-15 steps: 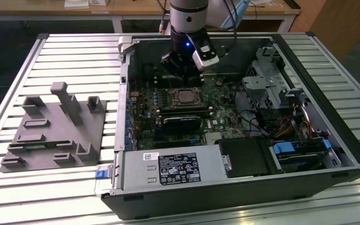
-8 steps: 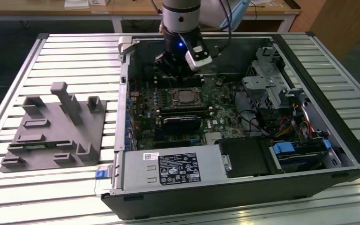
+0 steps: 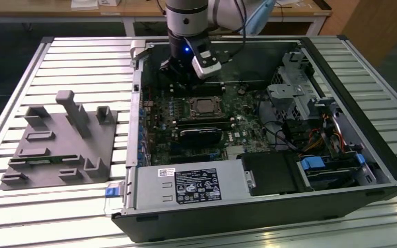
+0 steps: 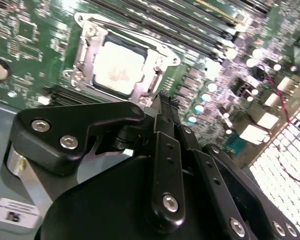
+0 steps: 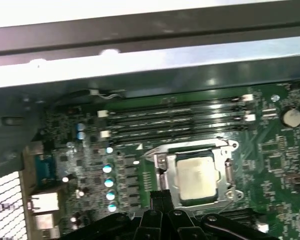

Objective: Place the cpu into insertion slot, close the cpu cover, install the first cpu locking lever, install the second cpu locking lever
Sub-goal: 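Install the first cpu locking lever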

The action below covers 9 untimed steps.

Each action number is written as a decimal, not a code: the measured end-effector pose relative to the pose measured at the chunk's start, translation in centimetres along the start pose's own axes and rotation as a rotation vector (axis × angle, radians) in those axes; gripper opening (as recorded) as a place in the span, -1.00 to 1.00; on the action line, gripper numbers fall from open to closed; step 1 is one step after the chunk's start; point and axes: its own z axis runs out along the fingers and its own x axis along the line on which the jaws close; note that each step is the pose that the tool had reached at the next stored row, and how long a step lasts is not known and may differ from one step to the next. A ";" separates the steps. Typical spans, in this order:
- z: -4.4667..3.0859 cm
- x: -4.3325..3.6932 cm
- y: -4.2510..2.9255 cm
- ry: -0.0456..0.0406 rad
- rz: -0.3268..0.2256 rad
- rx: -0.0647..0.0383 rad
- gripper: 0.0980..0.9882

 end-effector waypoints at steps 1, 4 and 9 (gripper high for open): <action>-0.01 0.27 -0.03 0.0000 0.000 0.000 -0.98; -0.04 1.01 -0.13 0.0006 0.000 -0.004 -0.98; -0.07 1.80 -0.23 0.0066 0.002 -0.054 -0.98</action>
